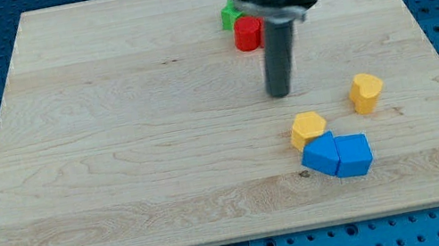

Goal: Put both the yellow blocks to the top side of the blue blocks

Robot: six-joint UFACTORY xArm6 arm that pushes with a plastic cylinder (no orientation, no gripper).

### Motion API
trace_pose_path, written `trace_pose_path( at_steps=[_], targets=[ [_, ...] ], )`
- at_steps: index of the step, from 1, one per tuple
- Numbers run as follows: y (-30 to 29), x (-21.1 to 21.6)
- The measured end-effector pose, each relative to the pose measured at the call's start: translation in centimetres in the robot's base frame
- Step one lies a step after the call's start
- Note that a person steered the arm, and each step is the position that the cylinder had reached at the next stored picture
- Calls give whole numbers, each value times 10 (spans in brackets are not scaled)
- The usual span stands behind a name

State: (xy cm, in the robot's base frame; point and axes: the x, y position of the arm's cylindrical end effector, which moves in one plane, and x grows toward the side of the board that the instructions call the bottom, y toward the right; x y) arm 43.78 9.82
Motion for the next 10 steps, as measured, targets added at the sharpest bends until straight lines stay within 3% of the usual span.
trace_pose_path(
  at_steps=[2, 3, 4, 5, 6, 7, 10],
  targets=[
    [110, -9],
    [121, 27],
    [120, 65],
    [124, 67],
    [137, 28],
    [128, 16],
    [66, 65]
  ],
)
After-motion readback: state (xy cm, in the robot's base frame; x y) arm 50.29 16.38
